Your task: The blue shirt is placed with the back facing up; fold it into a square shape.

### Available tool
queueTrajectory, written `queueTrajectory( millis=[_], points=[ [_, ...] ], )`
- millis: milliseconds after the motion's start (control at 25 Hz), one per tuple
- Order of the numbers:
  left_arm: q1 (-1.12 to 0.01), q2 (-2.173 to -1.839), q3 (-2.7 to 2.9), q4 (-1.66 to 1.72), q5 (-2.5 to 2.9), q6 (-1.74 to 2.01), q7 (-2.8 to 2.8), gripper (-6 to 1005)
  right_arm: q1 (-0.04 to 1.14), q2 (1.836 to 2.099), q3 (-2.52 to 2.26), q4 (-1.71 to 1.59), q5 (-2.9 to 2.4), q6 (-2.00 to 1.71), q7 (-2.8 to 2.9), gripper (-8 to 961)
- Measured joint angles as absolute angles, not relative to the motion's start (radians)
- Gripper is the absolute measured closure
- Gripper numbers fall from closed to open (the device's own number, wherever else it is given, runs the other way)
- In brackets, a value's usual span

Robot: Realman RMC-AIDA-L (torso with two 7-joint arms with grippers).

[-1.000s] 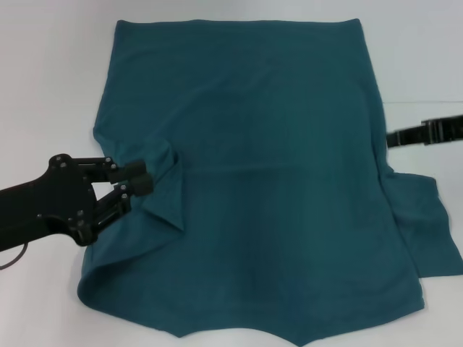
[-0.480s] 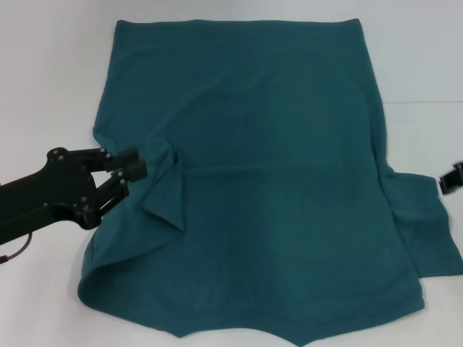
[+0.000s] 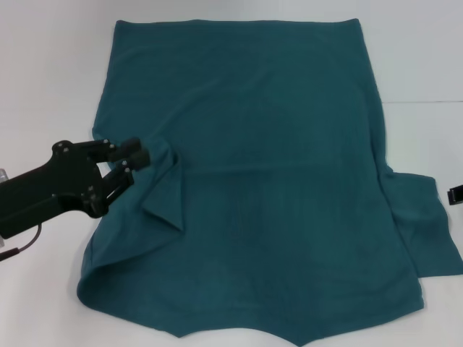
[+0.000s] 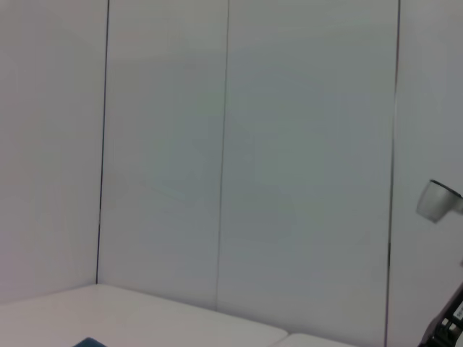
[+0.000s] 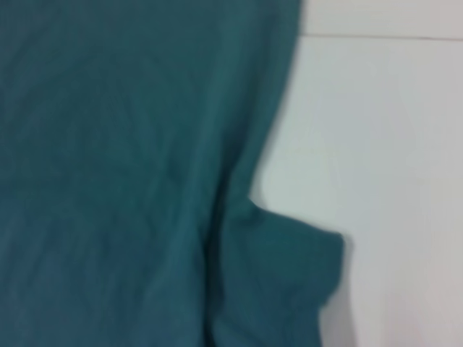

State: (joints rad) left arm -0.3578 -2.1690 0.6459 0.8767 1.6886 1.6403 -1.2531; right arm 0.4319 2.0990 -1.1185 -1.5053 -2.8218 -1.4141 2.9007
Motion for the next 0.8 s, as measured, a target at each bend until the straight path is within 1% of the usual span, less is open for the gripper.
queueTrajectory(
  millis=[560,800],
  points=[
    [-0.359,-2.169,0.646,0.832,1.652,1.628,-1.236,812,0.451,2.088,-1.011,-1.331,-2.762,-1.302,2.812,425],
    [-0.357,-2.169,0.646,0.825,1.647,1.627,-1.231,812,0.461,2.087,-1.001,-1.262,-2.758,-1.254,2.784,426]
  ],
)
